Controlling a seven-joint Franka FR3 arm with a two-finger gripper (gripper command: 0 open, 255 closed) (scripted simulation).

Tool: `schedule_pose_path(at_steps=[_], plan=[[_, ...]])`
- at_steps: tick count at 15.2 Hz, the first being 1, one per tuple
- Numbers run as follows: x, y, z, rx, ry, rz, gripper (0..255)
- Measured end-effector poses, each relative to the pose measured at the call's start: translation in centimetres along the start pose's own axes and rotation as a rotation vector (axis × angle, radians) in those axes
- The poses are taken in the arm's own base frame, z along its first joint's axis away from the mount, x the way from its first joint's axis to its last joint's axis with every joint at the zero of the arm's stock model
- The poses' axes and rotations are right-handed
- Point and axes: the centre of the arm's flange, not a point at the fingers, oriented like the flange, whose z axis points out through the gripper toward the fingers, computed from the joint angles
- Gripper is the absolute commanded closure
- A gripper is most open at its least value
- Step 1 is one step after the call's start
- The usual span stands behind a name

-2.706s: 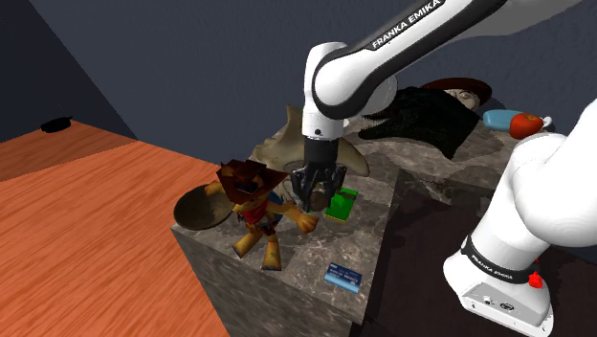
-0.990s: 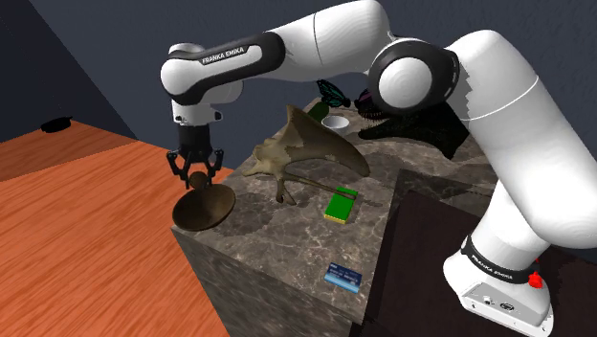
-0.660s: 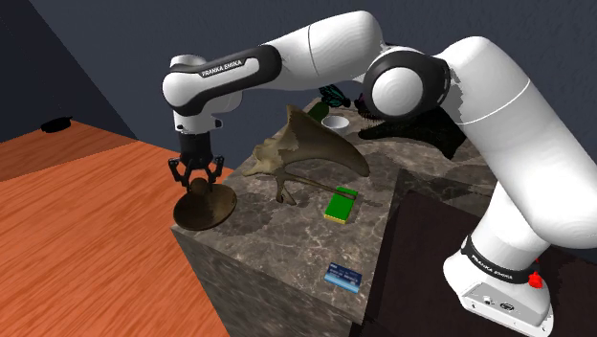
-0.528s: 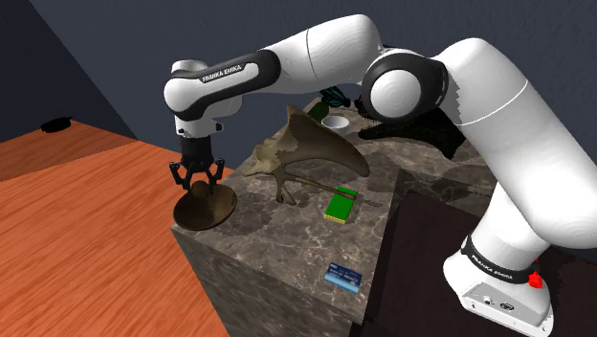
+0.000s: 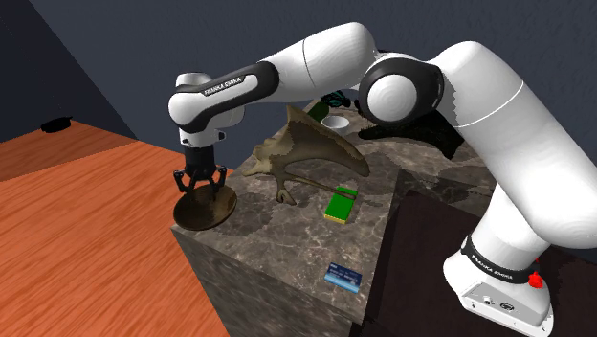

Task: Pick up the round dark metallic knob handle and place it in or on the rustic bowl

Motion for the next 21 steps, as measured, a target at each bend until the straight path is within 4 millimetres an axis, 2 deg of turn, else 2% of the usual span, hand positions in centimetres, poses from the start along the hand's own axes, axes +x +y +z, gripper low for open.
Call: schedule_pose_path(at_steps=[3,4,10,15,21], plan=[[0.0,0.0,0.0,0.000,0.000,0.000,255],[0.0,0.0,0.0,0.000,0.000,0.000,0],[0.0,0.0,0.0,0.000,0.000,0.000,0],[0.0,-0.2,-4.5,0.001,0.001,0.000,0],[0.0,0.0,-5.0,0.000,0.000,0.000,0]])
